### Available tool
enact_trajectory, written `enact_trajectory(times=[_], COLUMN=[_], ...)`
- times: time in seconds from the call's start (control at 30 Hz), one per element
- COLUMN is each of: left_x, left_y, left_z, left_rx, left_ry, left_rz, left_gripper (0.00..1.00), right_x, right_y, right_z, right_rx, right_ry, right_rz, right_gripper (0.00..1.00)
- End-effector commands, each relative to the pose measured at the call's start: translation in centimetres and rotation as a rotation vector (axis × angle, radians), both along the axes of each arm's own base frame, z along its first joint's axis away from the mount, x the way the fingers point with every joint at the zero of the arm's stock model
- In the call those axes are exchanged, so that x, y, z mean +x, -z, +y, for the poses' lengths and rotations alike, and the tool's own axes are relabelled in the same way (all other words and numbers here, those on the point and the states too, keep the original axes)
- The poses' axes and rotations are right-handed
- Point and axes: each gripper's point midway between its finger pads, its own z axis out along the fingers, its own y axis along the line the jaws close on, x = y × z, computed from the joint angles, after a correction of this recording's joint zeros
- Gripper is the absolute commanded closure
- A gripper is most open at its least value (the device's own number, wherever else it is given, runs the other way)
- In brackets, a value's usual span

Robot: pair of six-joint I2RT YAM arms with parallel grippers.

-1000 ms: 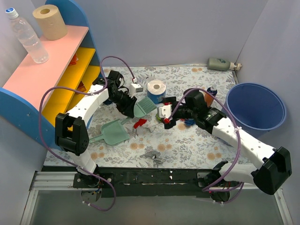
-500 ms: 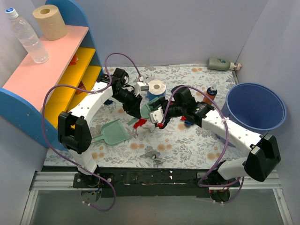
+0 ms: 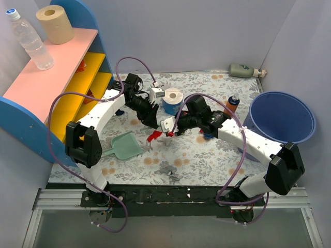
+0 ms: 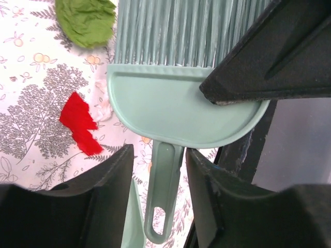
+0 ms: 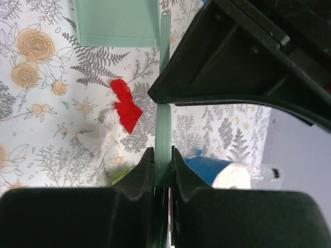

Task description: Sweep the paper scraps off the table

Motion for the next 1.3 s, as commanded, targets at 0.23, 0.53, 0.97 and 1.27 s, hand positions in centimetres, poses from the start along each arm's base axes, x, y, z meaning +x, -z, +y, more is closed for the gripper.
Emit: enact_trajectory(times=[0.23, 0.53, 0.97, 1.27], left_x=[3.0, 3.0, 3.9, 4.3], left_y=[-6.1, -8.5, -10.2, -12.2], left_z=[-0.7, -1.4, -5.6, -6.9], left_rx=[-0.125, -0.308, -0.501, -0.586], left_ry=[-0.125, -0.359, -0.227, -0.159], left_rz=[-0.357, -0.298, -0.136, -0.062], left_gripper=[0.42, 0.33, 0.35, 0.64], right_x=[3.1, 7.8, 7.7, 8.4], right_y=[-3.4, -9.0, -13.3, -12.8], right_z=[-4.0, -6.3, -5.9, -5.7], right_rx=[0.228, 0.498, 0.607, 0.631], right_ry=[0.400, 0.566, 0.437, 0.458], right_rz=[0.555, 0.895, 1.076, 1.113], right_gripper=[0.99, 0.99, 0.99, 0.99])
